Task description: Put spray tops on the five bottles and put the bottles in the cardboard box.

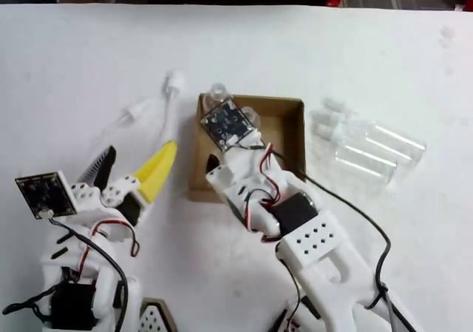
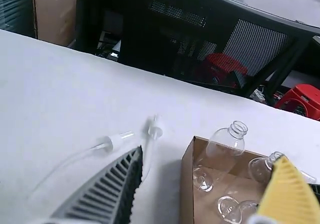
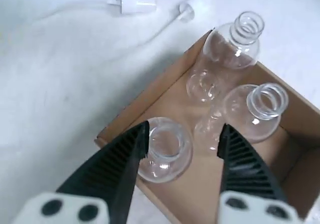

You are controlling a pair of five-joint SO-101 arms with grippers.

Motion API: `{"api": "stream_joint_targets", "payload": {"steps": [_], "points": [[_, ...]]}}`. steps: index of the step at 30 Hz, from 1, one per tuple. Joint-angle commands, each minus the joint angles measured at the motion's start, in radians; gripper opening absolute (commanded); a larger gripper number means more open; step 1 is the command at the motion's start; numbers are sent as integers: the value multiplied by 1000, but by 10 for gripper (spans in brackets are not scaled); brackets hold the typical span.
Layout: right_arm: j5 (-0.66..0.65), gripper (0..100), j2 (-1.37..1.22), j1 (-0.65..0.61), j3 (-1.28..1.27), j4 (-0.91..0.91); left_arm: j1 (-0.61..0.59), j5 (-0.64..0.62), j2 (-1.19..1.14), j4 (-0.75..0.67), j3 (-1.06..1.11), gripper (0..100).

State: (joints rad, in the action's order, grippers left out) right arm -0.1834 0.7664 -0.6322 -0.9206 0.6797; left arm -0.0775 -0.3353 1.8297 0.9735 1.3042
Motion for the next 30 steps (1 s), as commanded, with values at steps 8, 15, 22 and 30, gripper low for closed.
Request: {"api": "stream_joint_targets", "payload": {"steps": [8, 15, 22, 30], "points": [[2, 71, 4, -59, 40, 7, -13, -3, -1, -26, -6, 369], [0, 38, 4, -61, 40, 2, -13, -3, -1, -26, -6, 369], [9, 37, 4, -65, 37, -36, -13, -3, -1, -26, -8, 369], [101, 37, 4, -70, 40, -84, -13, -3, -1, -26, -8, 369]]}}
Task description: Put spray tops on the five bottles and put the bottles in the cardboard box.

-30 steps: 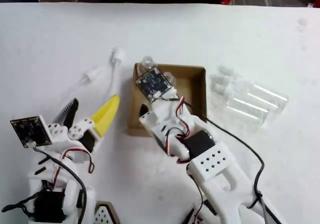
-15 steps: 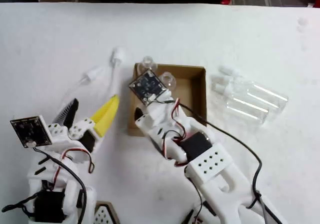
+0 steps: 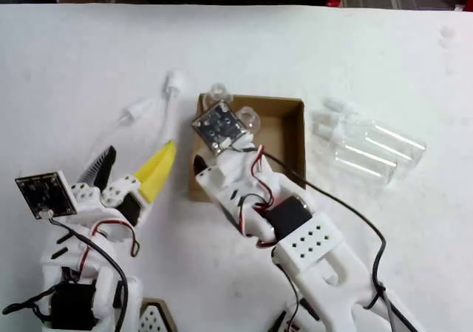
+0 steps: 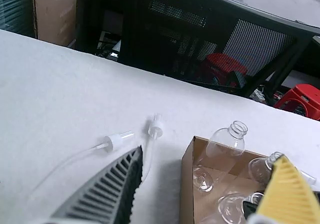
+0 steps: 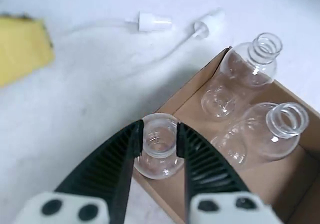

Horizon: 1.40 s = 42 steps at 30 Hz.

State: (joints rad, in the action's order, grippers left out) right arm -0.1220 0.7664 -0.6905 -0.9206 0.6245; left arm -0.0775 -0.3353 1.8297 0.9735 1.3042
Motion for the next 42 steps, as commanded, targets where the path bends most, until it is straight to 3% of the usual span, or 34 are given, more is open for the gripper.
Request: {"api": "stream_joint_targets", "payload": {"steps": [1, 9, 14, 22, 30, 39, 42], "points": [[29, 37, 4, -18, 40, -28, -13, -3, -1, -26, -8, 369], [5, 56, 4, -39, 37, -24, -13, -3, -1, -26, -8, 369], [9, 193, 4, -41, 37, -21, -13, -3, -1, -26, -8, 369], [3, 184, 41, -24, 83, 33, -13, -3, -1, -26, -8, 369], [2, 184, 262, 153, 141, 182, -15, -9, -1, -25, -9, 369], [9, 184, 539, 427, -106, 265, -16, -11, -1, -20, -12, 369], [11, 184, 665, 464, -226, 254, -42, -20, -1, -18, -14, 369]]}}
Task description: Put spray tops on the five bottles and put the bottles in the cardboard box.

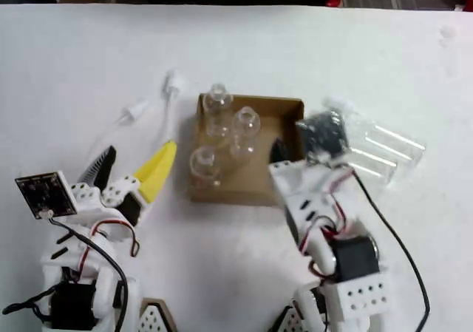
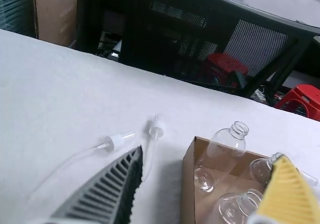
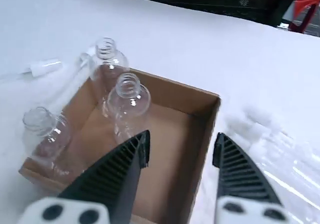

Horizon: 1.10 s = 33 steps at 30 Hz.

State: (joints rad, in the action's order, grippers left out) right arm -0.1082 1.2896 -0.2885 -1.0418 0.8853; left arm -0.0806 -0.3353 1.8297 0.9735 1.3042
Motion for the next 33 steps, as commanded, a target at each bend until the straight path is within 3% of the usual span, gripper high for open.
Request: {"api": "stream_joint_targets", "payload": {"steps": [1, 8, 15, 19, 23, 27, 33], "points": [[-3, 184, 188, 65, -149, -21, -51, -41, -1, -18, -15, 369], [-12, 183, 527, 61, -514, -133, -105, -89, -1, 80, -114, 369], [-12, 183, 490, 68, -600, -239, -104, 31, -1, 92, -226, 368], [-12, 183, 513, 104, -614, -246, -108, 160, -1, 193, -308, 298], [-12, 183, 515, 142, -614, -262, -114, 292, -1, 377, -413, 148], [-12, 183, 515, 142, -615, -269, -165, 457, -1, 387, -397, 15], [-12, 183, 515, 142, -617, -268, -170, 580, -1, 381, -229, 60]]}}
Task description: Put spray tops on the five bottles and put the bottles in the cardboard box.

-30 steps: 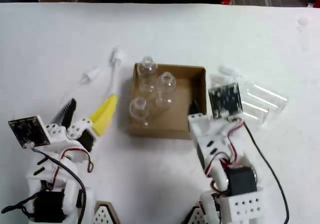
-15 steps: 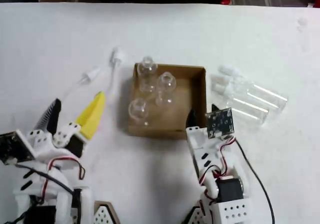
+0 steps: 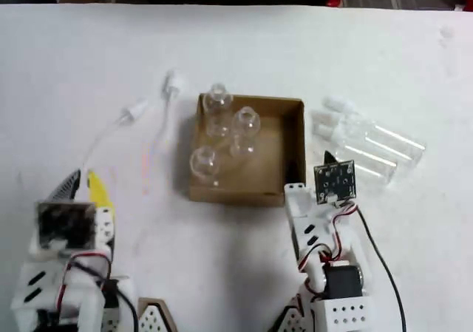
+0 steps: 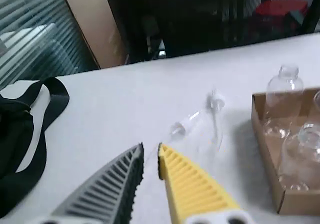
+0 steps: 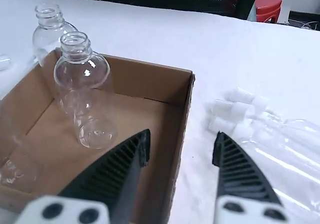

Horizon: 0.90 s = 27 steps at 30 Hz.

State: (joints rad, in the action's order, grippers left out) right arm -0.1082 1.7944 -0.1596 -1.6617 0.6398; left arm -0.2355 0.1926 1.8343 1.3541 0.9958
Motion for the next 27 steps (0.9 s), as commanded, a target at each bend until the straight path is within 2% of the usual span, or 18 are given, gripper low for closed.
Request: {"api": "stream_joint_targets", "payload": {"steps": [1, 7, 14, 18, 22, 27], "points": [[-12, 183, 10, 13, 3, -22, -15, 51, -5, 0, 110, 61], [-12, 183, 10, 13, 3, -22, -15, 58, -5, -20, 287, 61], [-12, 183, 10, 13, 3, -22, -90, 51, -5, -264, 514, 61], [-12, 183, 10, 13, 3, -24, -90, 49, -4, -354, 626, 61], [-12, 183, 10, 13, 3, -27, -87, 49, -4, -367, 646, 61], [-12, 183, 10, 13, 3, -27, -18, 49, -4, -353, 651, 61]]}}
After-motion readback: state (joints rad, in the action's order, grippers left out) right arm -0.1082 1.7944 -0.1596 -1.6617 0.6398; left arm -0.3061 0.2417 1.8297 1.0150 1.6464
